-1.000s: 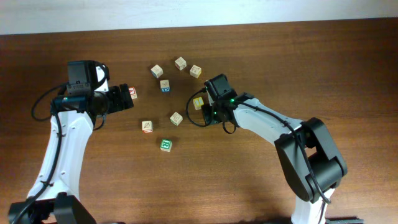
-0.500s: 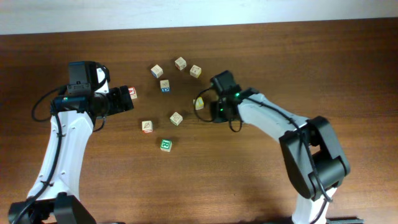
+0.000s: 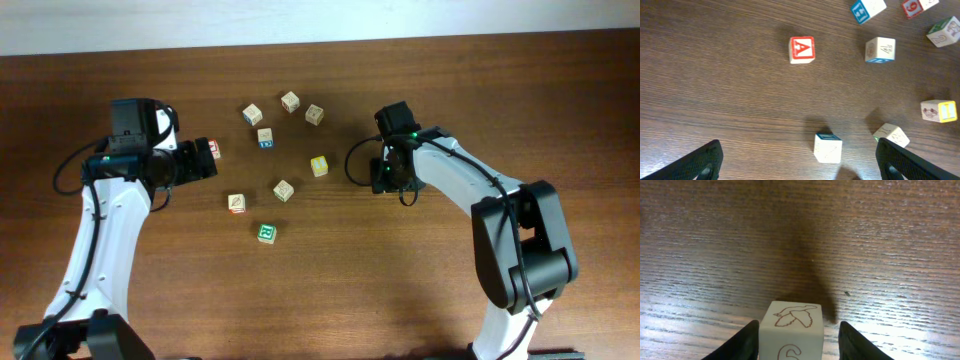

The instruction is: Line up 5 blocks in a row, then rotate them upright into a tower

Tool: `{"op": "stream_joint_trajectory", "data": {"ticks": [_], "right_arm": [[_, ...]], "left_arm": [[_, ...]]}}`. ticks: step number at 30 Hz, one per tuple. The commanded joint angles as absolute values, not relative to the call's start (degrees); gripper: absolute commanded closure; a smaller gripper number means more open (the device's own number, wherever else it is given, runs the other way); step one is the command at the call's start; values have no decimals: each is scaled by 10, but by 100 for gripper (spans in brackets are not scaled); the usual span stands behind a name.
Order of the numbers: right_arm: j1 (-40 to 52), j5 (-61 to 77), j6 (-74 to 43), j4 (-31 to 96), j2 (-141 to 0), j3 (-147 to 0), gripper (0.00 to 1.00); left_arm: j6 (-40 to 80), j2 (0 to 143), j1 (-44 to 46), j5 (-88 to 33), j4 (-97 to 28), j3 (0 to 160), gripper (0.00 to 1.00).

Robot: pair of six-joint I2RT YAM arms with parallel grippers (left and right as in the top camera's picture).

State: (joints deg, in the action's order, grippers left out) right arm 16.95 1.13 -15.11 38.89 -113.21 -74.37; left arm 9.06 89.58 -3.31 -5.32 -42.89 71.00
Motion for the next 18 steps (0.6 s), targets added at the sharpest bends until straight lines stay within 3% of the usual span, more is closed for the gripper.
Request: {"op": "stream_joint_trajectory", "data": {"ticks": [1, 8, 18], "right_arm": [[167, 26, -117, 407, -1135, -781, 46], [177, 88, -77, 472, -1135, -929, 35], [269, 69, -94, 340, -1190, -944, 35]], "left_arm": [[96, 894, -18, -66, -425, 717, 3], [96, 894, -17, -62, -415, 717, 1], [98, 894, -17, -33, -412, 717, 1]]}}
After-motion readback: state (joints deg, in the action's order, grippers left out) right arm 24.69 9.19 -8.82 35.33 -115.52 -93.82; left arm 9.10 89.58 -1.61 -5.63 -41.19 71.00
